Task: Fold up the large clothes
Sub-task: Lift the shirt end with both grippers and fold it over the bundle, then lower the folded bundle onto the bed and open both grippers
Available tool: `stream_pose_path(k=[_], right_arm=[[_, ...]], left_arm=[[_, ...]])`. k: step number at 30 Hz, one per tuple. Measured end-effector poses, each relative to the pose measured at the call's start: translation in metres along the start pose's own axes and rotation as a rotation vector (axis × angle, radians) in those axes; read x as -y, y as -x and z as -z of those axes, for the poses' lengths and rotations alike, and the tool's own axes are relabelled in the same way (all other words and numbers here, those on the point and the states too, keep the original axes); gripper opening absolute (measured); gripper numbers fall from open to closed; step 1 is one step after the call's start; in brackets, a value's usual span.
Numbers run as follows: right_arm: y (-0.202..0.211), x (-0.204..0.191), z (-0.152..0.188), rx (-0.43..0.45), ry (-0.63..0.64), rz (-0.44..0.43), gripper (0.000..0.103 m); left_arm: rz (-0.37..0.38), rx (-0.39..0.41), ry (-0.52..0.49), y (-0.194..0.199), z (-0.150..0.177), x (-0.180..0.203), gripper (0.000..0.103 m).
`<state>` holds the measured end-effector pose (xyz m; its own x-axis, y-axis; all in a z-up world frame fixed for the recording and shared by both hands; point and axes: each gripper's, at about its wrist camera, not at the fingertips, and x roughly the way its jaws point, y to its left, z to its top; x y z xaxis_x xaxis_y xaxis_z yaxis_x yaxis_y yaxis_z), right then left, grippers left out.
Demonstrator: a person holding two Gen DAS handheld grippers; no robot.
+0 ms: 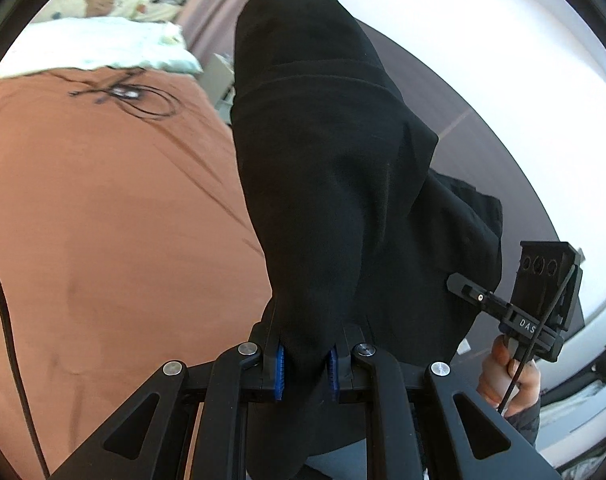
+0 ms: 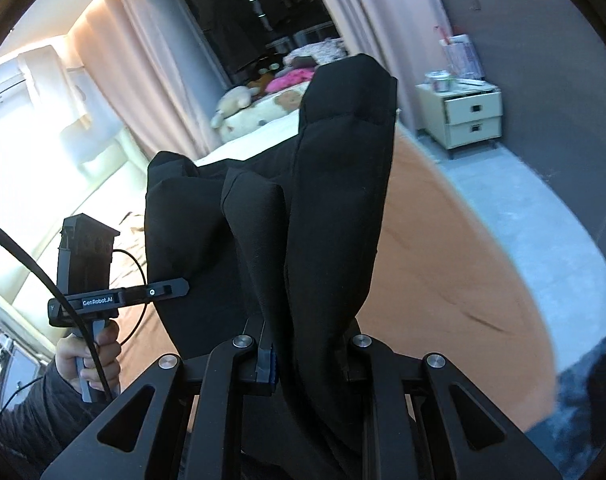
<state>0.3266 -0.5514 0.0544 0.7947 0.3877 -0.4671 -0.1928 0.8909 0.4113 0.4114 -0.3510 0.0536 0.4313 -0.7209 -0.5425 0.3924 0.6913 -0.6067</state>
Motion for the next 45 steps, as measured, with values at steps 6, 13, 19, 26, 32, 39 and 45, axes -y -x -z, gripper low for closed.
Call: stream_pose_path(k=[6, 13, 19, 26, 32, 39, 45], right_arm=[[0.022, 0.003, 0.004, -0.016, -0.037, 0.106, 0.013], [0.016, -0.007, -0.007, -0.049, -0.065, 0.202, 0.013], [-0.028, -0.008, -0.018, -0.129, -0.086, 0.292, 0.013], [-0.085, -0.019, -0.048, -0.170, -0.092, 0.346, 0.013], [-0.140, -0.013, -0.058, -0.204, -0.076, 0.535, 0.047], [-0.106, -0.025, -0.031, -0.132, -0.225, 0.550, 0.082], [-0.036, -0.025, 0.043, -0.080, -0.355, 0.519, 0.082]], left_arm=[[0.056, -0.086, -0.012, -0.067, 0.002, 0.025, 0.016], [0.099, -0.167, 0.026, -0.125, 0.007, 0.027, 0.016], [0.086, -0.231, 0.072, -0.176, 0.000, -0.011, 0.016], [0.063, -0.265, 0.097, -0.213, -0.010, -0.063, 0.017], [-0.062, -0.283, 0.070, -0.242, -0.008, -0.092, 0.036], [-0.091, -0.298, 0.116, -0.247, 0.003, -0.128, 0.063], [-0.107, -0.271, 0.138, -0.237, -0.008, -0.151, 0.063]])
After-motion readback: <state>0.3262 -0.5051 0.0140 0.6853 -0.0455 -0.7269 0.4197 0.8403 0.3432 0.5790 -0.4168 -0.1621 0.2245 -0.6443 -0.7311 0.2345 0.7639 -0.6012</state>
